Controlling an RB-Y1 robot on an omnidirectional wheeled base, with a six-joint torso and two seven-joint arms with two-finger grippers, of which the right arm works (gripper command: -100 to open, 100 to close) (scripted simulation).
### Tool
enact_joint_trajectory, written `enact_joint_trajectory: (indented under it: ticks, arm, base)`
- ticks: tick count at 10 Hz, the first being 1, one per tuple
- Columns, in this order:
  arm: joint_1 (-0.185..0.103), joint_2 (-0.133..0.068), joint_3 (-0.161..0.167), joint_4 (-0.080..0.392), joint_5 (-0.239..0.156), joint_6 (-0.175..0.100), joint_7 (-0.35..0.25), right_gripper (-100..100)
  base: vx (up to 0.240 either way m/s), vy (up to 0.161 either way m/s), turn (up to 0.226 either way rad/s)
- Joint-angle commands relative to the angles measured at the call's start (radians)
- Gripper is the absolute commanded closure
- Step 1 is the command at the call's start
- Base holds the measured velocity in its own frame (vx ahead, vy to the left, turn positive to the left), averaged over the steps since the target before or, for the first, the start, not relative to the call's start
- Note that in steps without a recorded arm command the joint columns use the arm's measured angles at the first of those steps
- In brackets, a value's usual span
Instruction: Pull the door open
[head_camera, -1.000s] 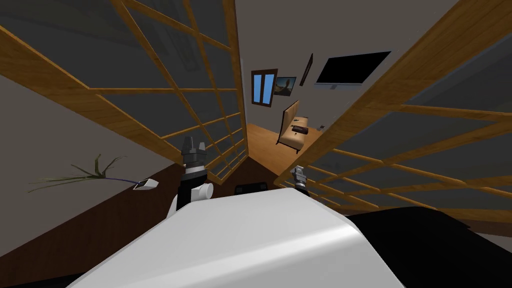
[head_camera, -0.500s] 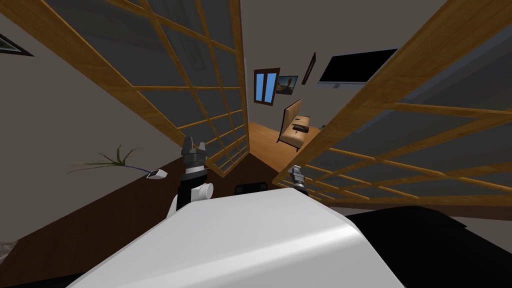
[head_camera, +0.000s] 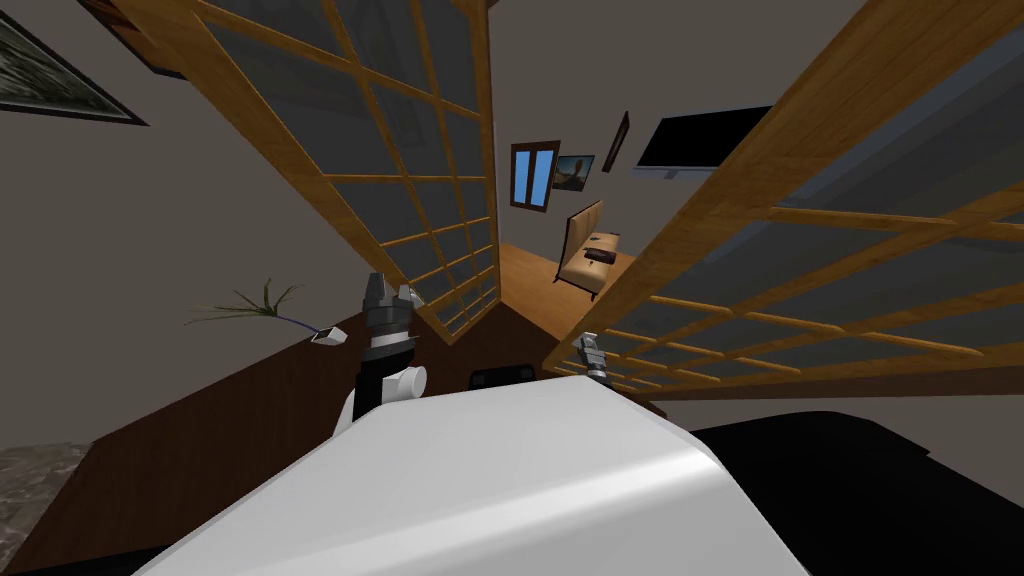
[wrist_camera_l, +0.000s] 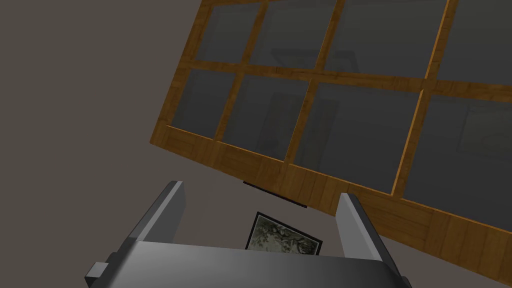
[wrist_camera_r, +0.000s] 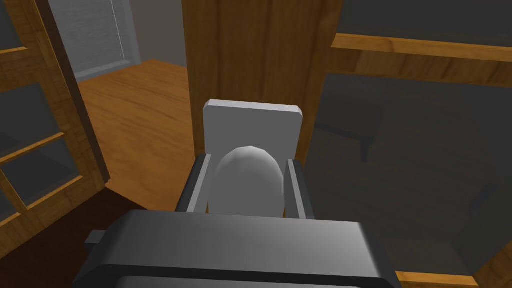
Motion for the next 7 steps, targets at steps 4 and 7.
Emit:
enact_joint_trajectory:
  ticks: [4,7]
  arm:
    - [0.027,-0.032,0.069,-0.017,0.047,-0.047,-0.032,100]
    - [0.032,-0.04,0.087,-0.024,0.059,-0.055,-0.038,100]
  base:
    - [-0.239,-0.026,0.063]
    - [-0.183,-0.025,0.037]
